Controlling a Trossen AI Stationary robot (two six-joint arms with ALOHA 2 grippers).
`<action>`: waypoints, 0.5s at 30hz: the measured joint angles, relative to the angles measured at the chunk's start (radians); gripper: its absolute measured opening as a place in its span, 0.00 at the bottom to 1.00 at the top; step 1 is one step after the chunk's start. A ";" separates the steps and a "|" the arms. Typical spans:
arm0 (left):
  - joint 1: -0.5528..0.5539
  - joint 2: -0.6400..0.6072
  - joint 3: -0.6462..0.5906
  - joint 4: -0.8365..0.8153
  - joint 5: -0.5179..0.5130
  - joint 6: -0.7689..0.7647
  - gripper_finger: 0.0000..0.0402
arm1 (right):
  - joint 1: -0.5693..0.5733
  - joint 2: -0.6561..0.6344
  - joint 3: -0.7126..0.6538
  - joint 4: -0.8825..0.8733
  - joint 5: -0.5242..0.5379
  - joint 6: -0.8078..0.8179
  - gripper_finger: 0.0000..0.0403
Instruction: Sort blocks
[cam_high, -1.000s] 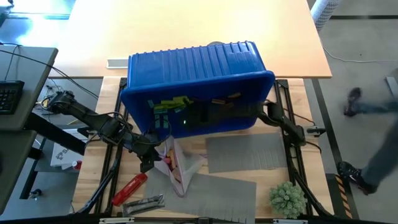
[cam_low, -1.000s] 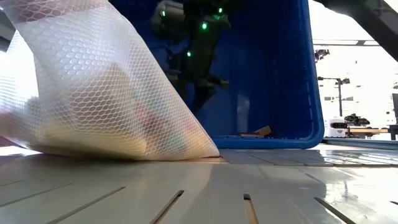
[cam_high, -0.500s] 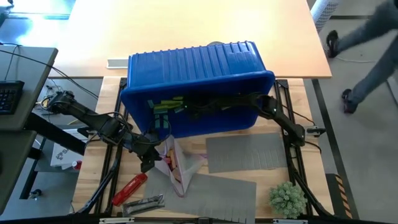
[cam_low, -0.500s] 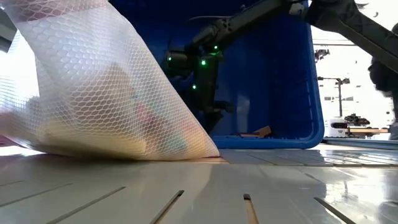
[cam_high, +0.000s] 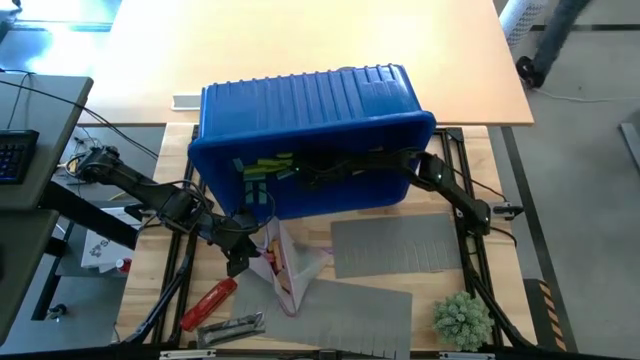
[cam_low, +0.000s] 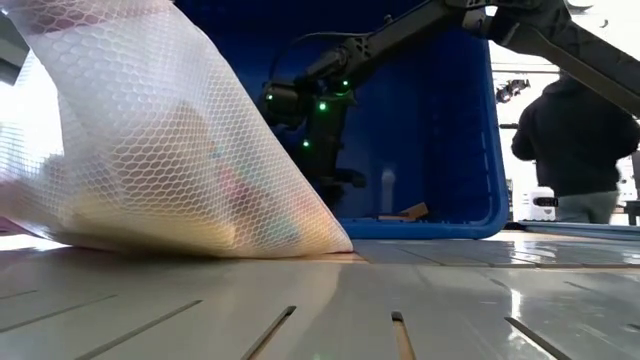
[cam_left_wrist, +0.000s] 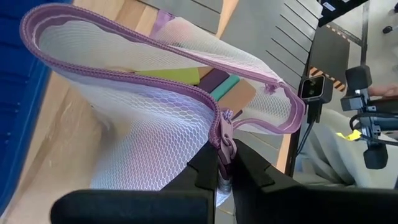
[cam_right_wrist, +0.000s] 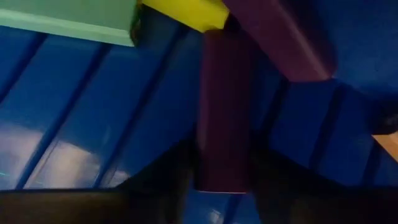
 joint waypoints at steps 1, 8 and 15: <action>0.000 0.000 0.000 0.000 0.000 0.000 0.00 | 0.000 0.000 0.000 0.003 0.002 -0.002 0.31; 0.001 0.000 0.000 0.000 -0.007 -0.001 0.00 | 0.031 -0.007 0.034 -0.036 0.015 -0.053 0.22; 0.000 0.000 0.000 -0.002 -0.014 -0.028 0.00 | 0.209 -0.112 0.166 -0.354 0.080 -0.091 0.22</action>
